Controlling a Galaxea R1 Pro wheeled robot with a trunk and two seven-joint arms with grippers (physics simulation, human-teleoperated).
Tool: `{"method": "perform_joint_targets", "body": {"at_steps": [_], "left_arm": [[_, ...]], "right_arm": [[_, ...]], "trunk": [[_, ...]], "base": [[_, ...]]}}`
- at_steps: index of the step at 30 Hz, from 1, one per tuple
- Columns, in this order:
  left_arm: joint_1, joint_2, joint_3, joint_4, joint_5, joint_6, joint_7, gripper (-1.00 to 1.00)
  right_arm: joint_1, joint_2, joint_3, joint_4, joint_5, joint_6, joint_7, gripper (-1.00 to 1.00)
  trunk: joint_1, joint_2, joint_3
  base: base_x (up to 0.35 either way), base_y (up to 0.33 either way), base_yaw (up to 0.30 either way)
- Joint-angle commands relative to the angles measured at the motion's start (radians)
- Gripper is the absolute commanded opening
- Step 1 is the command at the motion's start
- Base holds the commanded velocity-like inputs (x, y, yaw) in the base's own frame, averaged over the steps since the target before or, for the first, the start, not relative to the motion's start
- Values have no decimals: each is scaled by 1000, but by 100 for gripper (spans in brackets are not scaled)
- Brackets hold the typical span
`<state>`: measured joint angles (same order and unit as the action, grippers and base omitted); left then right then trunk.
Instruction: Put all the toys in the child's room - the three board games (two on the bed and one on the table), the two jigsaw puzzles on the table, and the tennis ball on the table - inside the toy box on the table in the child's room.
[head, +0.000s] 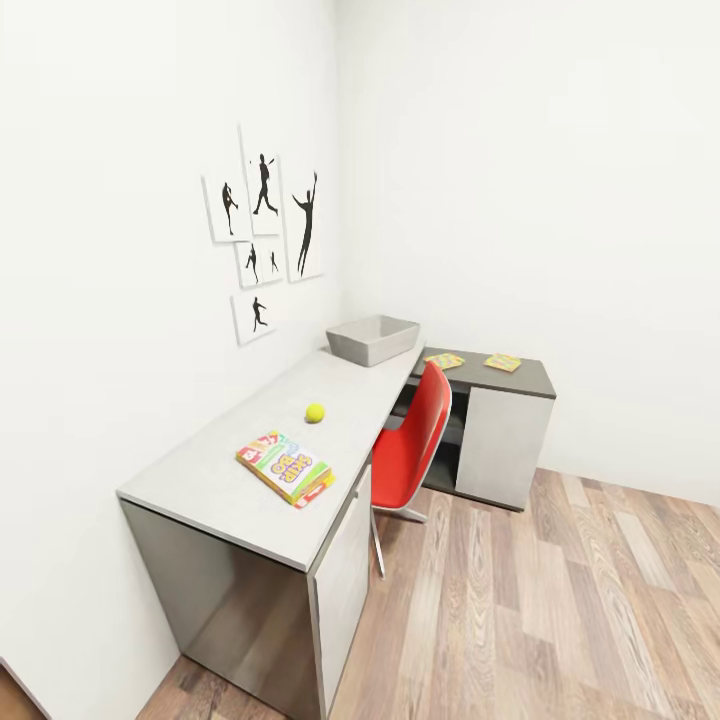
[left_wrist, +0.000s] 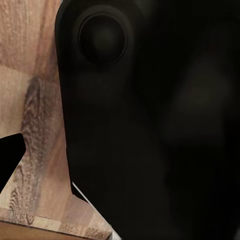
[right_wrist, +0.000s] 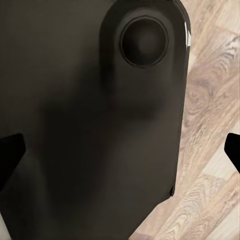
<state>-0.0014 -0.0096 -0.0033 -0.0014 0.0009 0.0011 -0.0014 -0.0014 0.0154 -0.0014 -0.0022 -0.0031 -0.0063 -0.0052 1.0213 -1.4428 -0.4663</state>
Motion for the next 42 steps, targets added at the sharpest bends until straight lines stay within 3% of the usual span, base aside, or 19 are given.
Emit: {"method": "perform_joint_targets", "body": {"at_steps": [1, 20, 29, 33, 37, 42], "left_arm": [[0, 0, -1, 0, 0, -1, 0, 100], [-1, 3, 0, -4, -2, -31, -3, 100], [-5, 12, -1, -56, -2, -25, -8, 100], [-6, 39, 0, -100, -2, -21, -12, 100], [-7, 84, 3, -161, 2, -7, -14, 100], [-11, 142, 8, -266, 7, 75, -29, 100]], "right_arm": [[0, -1, 0, 0, 0, -1, -1, 100], [0, 6, -4, -1, -2, -16, -1, 100], [0, 15, -2, -3, 0, -53, 9, 100], [-5, 6, -4, -4, -2, -57, 16, 100], [-30, -5, -9, -11, -11, -57, 36, 100], [-86, -34, -31, -19, -62, -38, 82, 100]], "trunk": [[-4, 7, 3], [-77, 140, 62], [-111, 203, 90], [-127, 231, 103], [-142, 259, 115], [-161, 294, 131]], "base": [[0, 0, 0], [0, 0, 0], [0, 0, 0], [0, 0, 0], [0, 0, 0], [0, 0, 0]]}}
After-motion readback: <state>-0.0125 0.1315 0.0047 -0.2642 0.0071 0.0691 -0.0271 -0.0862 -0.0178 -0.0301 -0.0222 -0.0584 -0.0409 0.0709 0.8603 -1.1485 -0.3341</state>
